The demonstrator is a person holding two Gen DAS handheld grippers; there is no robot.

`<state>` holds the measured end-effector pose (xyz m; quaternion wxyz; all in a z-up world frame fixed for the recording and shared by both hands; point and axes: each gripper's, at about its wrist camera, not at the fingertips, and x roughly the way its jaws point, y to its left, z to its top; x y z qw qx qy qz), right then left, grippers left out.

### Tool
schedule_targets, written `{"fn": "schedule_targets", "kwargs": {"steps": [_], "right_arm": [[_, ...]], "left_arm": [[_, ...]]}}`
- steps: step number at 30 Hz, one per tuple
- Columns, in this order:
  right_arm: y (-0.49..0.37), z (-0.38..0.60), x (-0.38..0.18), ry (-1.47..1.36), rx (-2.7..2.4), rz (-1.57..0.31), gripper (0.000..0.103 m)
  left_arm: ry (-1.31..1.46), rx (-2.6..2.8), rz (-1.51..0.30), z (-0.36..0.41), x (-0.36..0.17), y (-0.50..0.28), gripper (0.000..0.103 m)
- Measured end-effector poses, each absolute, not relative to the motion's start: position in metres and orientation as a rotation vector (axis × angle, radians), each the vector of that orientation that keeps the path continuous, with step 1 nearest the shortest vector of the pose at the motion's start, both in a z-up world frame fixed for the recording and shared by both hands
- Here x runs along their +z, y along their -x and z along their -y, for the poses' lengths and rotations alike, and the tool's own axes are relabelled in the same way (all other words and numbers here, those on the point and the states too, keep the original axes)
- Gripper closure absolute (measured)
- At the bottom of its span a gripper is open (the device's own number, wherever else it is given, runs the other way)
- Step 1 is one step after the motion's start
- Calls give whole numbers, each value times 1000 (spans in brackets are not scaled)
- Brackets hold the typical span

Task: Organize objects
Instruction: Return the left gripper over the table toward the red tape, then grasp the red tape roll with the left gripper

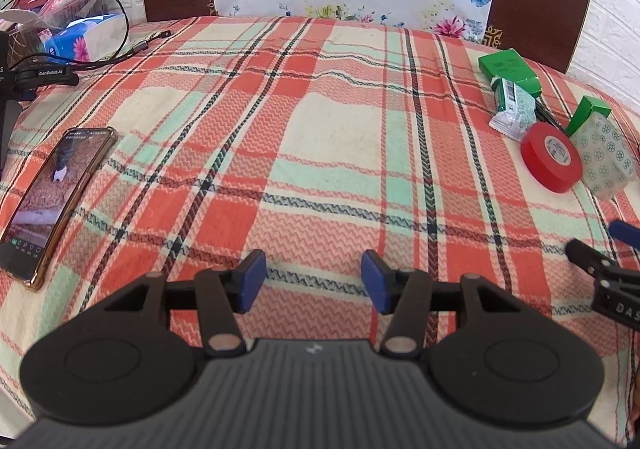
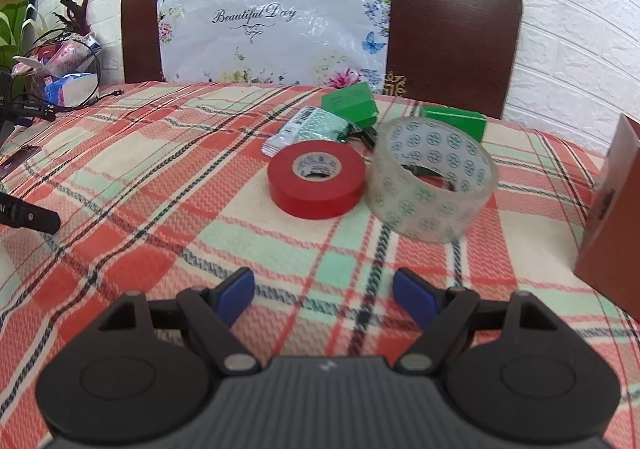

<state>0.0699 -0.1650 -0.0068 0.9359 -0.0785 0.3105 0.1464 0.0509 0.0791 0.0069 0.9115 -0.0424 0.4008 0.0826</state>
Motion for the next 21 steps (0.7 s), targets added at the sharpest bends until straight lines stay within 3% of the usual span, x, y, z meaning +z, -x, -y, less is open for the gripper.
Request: {"fn": "schedule_targets", "kwargs": {"steps": [16, 21], "right_arm": [[-114, 144, -9, 127, 347, -655, 19], [-126, 141, -10, 119, 344, -663, 12]], "left_arm": [[96, 171, -833, -85, 7, -57, 47], [95, 169, -833, -85, 7, -58, 46]]}}
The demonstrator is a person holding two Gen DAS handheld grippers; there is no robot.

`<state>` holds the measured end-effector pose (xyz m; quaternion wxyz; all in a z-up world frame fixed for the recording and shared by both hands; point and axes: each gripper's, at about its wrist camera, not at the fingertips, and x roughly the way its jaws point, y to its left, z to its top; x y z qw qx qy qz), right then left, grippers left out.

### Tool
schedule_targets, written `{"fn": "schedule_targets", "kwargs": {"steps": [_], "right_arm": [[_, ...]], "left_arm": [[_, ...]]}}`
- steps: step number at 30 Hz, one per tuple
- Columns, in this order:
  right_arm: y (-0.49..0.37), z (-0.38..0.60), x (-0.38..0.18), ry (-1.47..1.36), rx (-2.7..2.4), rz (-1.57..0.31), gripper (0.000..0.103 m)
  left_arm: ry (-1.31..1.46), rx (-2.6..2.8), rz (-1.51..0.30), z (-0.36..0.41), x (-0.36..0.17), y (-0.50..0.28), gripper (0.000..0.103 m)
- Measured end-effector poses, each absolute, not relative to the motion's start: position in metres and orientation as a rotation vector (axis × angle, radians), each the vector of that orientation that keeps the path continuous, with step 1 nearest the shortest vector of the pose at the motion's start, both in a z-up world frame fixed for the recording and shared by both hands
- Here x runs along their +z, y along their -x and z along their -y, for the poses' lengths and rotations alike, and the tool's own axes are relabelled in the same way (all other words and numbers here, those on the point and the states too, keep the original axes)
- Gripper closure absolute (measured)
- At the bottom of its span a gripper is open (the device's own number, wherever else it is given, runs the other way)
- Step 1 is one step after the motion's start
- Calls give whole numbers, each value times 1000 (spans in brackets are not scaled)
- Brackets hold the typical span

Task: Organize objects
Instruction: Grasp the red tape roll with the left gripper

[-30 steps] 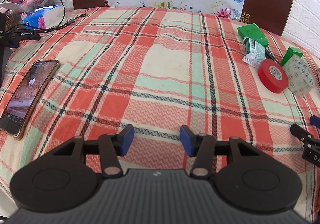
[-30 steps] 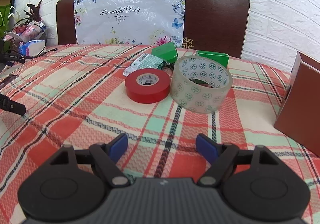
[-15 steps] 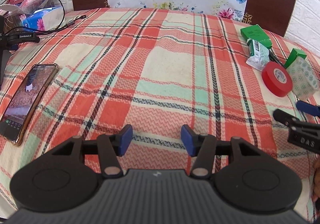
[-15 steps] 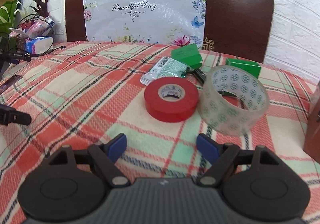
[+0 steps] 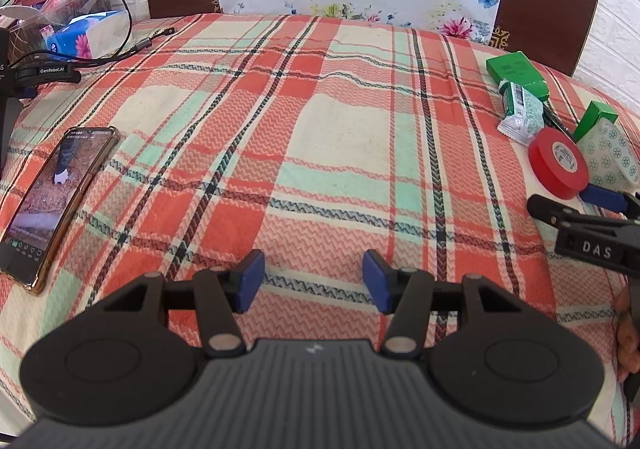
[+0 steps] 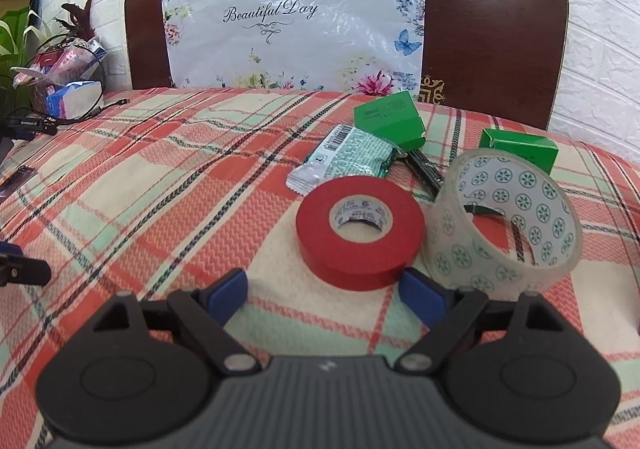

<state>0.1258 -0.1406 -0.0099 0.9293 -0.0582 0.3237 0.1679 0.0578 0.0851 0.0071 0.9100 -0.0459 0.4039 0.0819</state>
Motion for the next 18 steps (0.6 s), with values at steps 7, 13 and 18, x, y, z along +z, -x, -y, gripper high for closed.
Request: {"fn": "schedule_targets", "kwargs": {"steps": [7, 13, 18], "right_arm": [[-144, 136, -10, 106, 344, -671, 9], [-147, 131, -10, 110, 342, -639, 27], [-138, 132, -8, 117, 346, -636, 27]], "left_arm": [[92, 167, -833, -85, 7, -59, 46], [110, 155, -844, -88, 8, -63, 46], [139, 41, -857, -71, 18, -72, 46]]}}
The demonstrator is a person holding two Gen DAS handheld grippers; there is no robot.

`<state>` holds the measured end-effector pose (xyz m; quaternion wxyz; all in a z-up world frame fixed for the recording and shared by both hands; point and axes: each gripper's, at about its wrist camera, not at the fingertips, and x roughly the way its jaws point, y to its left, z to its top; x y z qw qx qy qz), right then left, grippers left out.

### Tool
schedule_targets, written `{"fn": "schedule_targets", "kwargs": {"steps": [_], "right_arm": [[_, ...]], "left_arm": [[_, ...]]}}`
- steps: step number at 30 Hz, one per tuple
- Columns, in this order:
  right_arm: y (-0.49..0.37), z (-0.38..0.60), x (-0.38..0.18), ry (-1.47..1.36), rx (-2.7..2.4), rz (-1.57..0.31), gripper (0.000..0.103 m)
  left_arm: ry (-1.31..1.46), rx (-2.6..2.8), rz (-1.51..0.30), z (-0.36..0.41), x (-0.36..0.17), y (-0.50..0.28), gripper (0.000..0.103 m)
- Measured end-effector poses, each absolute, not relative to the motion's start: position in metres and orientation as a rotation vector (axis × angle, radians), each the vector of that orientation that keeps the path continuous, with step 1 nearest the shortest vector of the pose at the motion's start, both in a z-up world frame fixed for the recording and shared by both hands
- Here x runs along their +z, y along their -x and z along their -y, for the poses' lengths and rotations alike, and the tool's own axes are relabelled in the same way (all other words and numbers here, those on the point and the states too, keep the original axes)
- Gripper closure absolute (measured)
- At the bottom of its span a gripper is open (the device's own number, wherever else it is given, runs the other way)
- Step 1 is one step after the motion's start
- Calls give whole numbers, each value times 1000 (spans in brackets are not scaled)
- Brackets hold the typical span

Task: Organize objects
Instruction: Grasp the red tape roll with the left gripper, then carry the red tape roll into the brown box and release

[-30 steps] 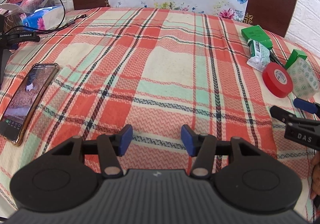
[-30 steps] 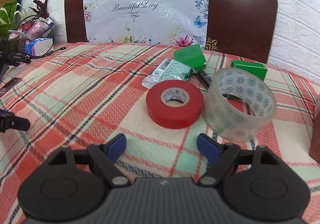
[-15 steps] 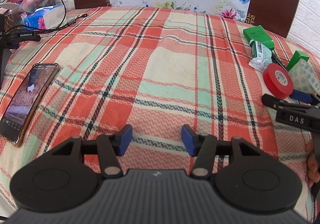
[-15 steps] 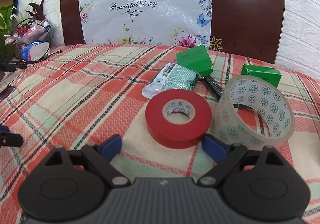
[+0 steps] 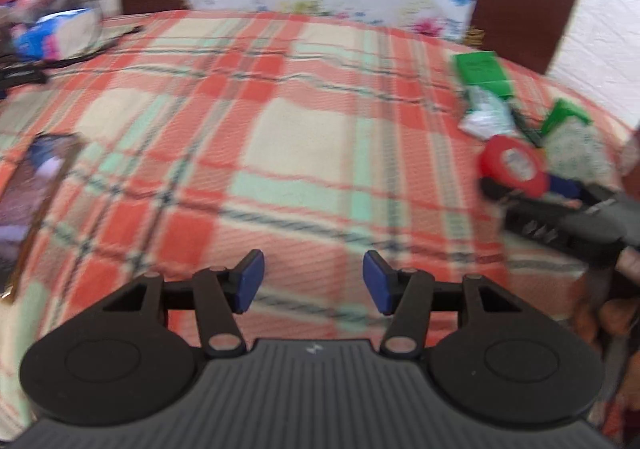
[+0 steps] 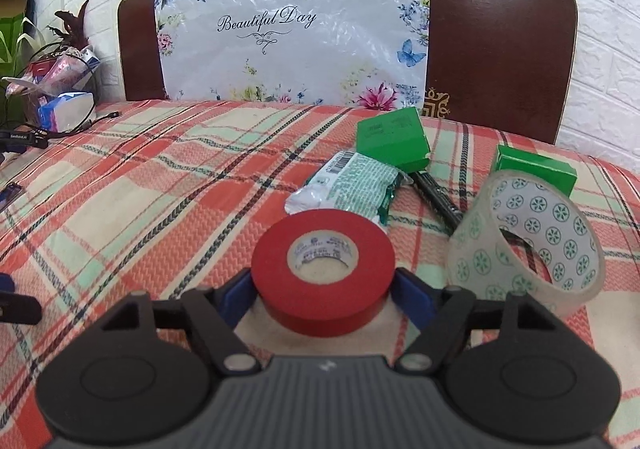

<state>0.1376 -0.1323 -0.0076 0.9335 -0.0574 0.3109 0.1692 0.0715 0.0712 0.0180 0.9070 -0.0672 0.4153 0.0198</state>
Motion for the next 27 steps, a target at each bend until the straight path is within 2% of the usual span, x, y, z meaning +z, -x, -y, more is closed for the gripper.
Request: {"fn": "schedule_targets", "kwargs": {"steps": [14, 17, 18, 19, 22, 27], "right_arm": [[-10, 167, 0, 165, 431, -658, 26], [-12, 166, -1, 159, 436, -662, 25], [-12, 167, -1, 154, 440, -660, 26], [-12, 169, -1, 146, 445, -657, 26], [-7, 178, 4, 110, 421, -609, 27], [-6, 217, 38, 130, 272, -411, 26]], "left_arm": [[84, -349, -968, 39, 18, -65, 49], [55, -347, -998, 52, 10, -68, 62], [56, -351, -999, 52, 8, -70, 71], [67, -353, -1010, 54, 9, -71, 73], [25, -361, -977, 70, 30, -73, 73], [-51, -461, -821, 129, 83, -86, 74]]}}
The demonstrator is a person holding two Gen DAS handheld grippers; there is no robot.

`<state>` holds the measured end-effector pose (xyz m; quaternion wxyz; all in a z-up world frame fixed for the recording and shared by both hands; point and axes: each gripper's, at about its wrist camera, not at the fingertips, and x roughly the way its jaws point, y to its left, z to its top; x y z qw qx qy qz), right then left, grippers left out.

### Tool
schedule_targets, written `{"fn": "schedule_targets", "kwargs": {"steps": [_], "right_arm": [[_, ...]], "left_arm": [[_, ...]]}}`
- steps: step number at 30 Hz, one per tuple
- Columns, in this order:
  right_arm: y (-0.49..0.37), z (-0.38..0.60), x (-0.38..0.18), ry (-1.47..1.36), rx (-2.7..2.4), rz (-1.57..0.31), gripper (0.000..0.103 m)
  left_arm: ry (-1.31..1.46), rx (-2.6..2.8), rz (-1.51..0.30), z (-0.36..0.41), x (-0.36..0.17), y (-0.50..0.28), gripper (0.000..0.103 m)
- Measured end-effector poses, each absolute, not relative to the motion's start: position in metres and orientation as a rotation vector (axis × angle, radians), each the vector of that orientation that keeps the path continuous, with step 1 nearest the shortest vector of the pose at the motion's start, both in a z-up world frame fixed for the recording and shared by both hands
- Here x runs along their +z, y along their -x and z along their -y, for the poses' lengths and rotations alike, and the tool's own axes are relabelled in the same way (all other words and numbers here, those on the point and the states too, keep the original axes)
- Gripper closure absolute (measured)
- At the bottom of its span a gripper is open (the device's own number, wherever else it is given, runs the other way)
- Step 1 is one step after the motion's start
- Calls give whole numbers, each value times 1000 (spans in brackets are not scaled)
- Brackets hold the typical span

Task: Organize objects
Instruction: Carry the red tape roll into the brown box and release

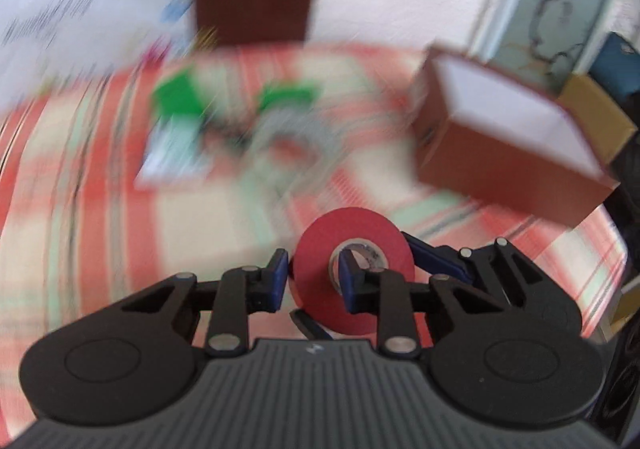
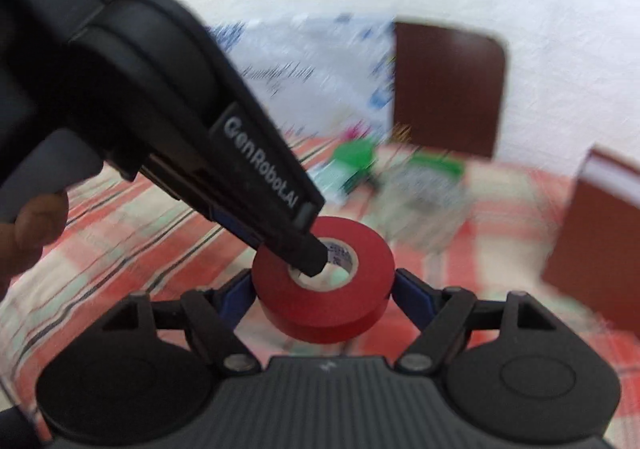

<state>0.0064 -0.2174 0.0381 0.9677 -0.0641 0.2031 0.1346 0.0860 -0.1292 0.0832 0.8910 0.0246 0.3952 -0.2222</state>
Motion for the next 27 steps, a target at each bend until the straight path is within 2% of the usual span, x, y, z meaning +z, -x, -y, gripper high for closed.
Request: {"fn": "schedule_targets", "kwargs": {"steps": [6, 14, 20, 27], "right_arm": [[-29, 300, 78, 111, 38, -270, 26], [-77, 394, 77, -1, -129, -336, 26], [-99, 416, 58, -49, -186, -388, 26], [-64, 400, 52, -85, -196, -306, 27]], "left_arm": [[-113, -618, -664, 228, 125, -116, 74], [-161, -720, -651, 326, 107, -161, 74], [-175, -714, -697, 343, 88, -166, 73], [-188, -717, -634, 316, 100, -137, 73]]}}
